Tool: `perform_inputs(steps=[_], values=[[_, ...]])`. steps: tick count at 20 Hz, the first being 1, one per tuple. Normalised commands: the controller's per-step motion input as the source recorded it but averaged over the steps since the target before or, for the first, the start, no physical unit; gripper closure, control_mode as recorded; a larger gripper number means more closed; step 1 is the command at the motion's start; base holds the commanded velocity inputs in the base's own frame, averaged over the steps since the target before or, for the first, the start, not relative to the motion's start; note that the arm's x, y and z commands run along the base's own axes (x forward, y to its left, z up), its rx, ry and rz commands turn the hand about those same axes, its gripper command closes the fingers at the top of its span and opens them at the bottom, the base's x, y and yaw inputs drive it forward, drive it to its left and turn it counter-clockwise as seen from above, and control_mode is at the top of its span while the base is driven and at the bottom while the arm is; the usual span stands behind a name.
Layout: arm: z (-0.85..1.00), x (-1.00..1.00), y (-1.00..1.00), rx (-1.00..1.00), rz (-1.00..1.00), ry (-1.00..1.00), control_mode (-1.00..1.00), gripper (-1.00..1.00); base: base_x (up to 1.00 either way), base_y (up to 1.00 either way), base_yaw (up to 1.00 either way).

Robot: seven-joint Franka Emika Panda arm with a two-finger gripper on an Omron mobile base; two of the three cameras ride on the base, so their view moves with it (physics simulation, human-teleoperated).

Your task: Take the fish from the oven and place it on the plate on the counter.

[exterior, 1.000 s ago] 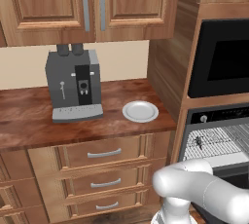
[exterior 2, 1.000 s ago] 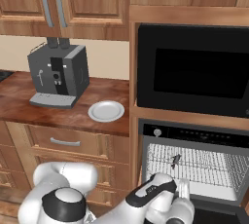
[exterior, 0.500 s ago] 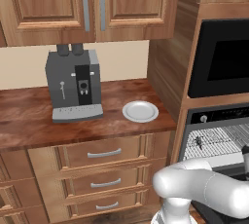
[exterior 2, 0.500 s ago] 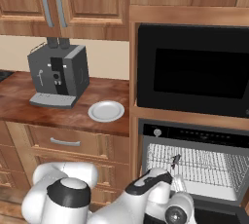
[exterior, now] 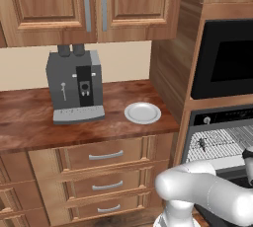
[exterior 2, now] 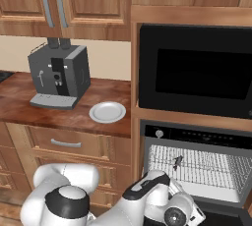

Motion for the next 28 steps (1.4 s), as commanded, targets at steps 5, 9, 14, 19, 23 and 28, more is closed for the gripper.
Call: perform_inputs(steps=[5, 9, 14, 19, 23, 28], values=[[0.04, 0.01, 0.02, -0.25, 0.21, 0.07, -1.0, -1.0, 0.0, 0.0, 0.0], [0.0, 0.16, 0.01, -0.22, 0.17, 0.11, -1.0, -1.0, 0.0, 0.0, 0.0], [0.0, 0.42, 0.02, -0.22, 0.19, 0.13, -1.0, -1.0, 0.0, 0.0, 0.0], [-0.02, 0.42, 0.0, -0.16, 0.19, 0.07, -1.0, -1.0, 0.0, 0.0, 0.0], [-0.28, 0.26, 0.0, -0.01, 0.11, 0.0, -1.0, -1.0, 0.0, 0.0, 0.0], [-0.37, 0.35, 0.0, -0.01, 0.1, -0.04, -1.0, -1.0, 0.0, 0.0, 0.0]])
